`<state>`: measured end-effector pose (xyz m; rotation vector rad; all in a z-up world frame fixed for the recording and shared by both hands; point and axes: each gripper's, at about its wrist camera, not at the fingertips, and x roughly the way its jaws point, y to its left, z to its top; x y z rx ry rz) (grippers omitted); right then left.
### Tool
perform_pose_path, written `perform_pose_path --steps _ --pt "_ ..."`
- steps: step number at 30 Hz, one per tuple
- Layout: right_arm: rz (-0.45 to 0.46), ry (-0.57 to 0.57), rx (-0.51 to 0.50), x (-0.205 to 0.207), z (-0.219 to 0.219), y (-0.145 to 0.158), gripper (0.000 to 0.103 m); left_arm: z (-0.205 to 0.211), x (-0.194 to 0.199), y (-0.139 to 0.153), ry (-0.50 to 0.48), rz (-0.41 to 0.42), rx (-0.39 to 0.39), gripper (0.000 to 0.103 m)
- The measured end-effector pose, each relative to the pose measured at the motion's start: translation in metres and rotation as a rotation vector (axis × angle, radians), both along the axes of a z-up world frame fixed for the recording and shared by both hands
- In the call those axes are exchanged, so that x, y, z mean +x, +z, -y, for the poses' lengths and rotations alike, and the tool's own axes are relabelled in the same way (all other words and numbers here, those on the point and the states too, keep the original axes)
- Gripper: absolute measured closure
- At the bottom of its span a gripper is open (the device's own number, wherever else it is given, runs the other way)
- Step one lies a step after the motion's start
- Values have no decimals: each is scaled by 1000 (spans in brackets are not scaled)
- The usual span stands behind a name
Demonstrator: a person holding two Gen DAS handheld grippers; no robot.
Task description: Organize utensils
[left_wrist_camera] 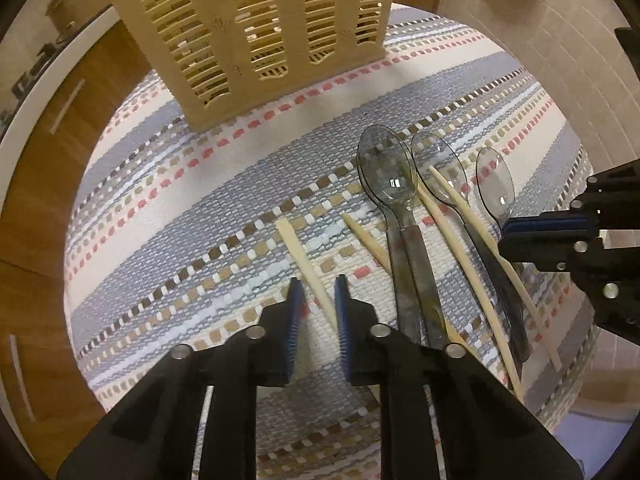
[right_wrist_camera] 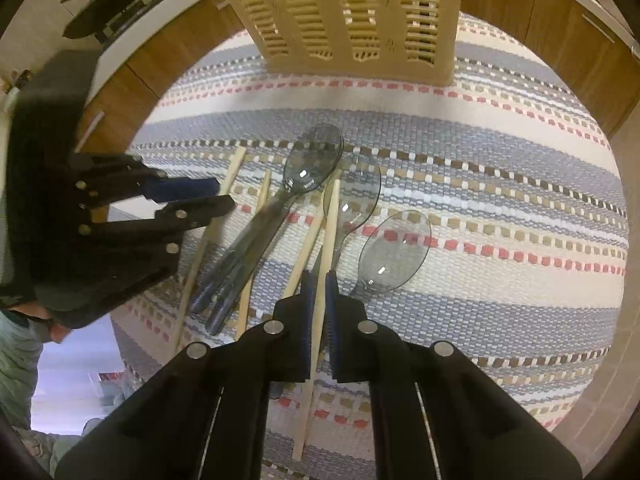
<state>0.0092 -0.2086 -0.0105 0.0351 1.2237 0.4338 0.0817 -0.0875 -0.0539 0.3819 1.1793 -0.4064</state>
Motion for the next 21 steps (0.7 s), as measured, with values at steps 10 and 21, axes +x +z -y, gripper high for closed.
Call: perform_pose_path --steps 10,21 --pt "93 -18 67 -20 19 26 100 -40 -7 22 117 31 -323 100" --pt "-23 47 35 -3 -7 -1 99 -62 -26 37 88 73 -410 100"
